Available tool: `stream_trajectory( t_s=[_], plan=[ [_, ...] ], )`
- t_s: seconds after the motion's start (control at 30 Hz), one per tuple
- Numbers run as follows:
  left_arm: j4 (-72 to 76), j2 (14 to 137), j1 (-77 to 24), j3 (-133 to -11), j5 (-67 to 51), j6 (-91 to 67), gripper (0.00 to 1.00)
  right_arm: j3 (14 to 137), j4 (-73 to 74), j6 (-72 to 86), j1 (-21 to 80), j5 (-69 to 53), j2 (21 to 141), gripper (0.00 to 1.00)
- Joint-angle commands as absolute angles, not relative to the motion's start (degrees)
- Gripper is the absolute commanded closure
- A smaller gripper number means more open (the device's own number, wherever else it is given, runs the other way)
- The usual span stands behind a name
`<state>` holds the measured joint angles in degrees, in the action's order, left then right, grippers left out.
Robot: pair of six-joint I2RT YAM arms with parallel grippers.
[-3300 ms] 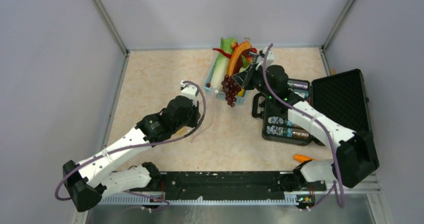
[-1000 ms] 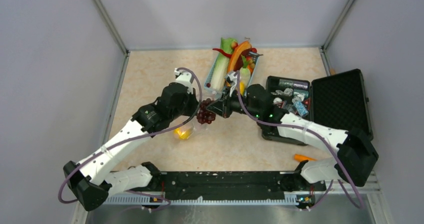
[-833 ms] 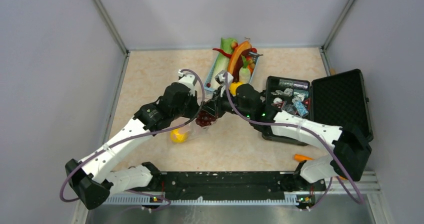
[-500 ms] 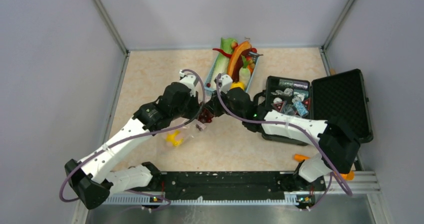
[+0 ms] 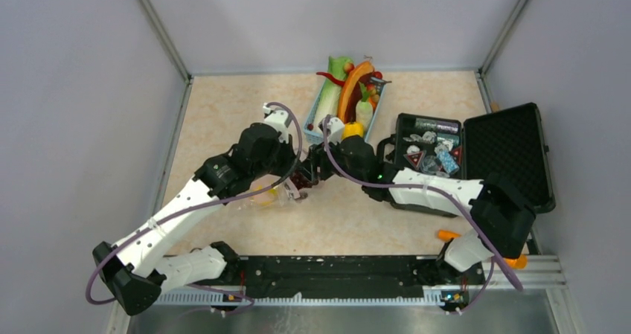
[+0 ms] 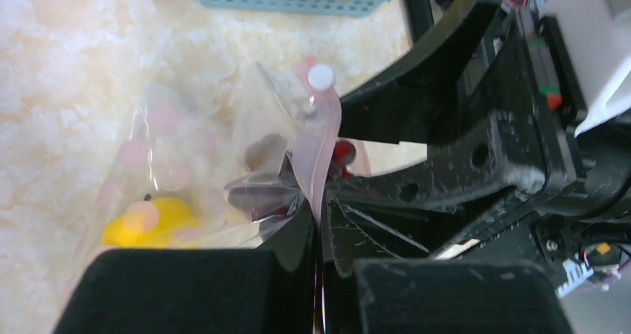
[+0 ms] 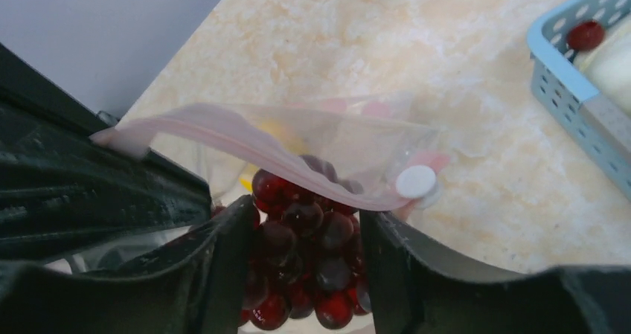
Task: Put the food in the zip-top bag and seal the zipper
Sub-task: Place the fake fruit in the zipper food storage bag, then adjust the zipper food storage bag at the center of the board.
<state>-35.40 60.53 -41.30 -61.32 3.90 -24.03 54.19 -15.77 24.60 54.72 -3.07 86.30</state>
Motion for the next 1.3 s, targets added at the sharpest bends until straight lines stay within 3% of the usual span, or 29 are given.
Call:
stream_trajectory(
  t_s=[0.0, 0.23, 0.37, 0.47, 0.67, 0.93, 1.13, 1.17, 1.27],
  plan=[
    [-32.1, 59.1, -41.5, -61.8, 6.6, -24.5, 0.98, 48.9, -26.2, 28.3, 55.0, -4.8, 80.3, 0.41],
    [-32.2, 57.5, -41.4, -60.2, 11.2, -26.0, 0.99, 47.4, -22.9, 27.9, 54.4, -2.6, 70.4, 0.37],
    [-31.9, 57.1, -41.4, -60.1, 11.0, -26.2, 0.99, 45.4, -18.2, 28.8, 54.3, 4.6, 67.1, 0.37],
    [-31.2, 56.7, -41.4, -59.9, 10.4, -26.0, 0.99, 43.6, -13.5, 32.0, 54.1, 8.7, 67.8, 0.38],
    [-30.6, 56.3, -41.4, -59.2, 9.7, -26.3, 0.99, 40.9, -15.2, 39.6, 54.1, 4.2, 74.5, 0.42],
    [-30.5, 56.1, -41.4, -58.9, 9.6, -26.3, 0.98, 41.4, -17.0, 41.6, 54.1, 3.3, 80.7, 0.59],
    [-30.6, 55.9, -41.4, -58.7, 9.7, -26.1, 0.98, 42.7, -17.5, 40.8, 54.1, 2.4, 82.4, 0.89],
    [-30.7, 55.9, -41.4, -58.6, 9.8, -25.7, 0.96, 43.6, -16.6, 40.3, 54.1, 2.8, 82.4, 1.0],
    [-32.0, 55.6, -41.4, -58.8, 11.9, -24.0, 0.85, 46.4, -14.5, 37.8, 54.1, 3.4, 80.3, 1.0]
  ],
)
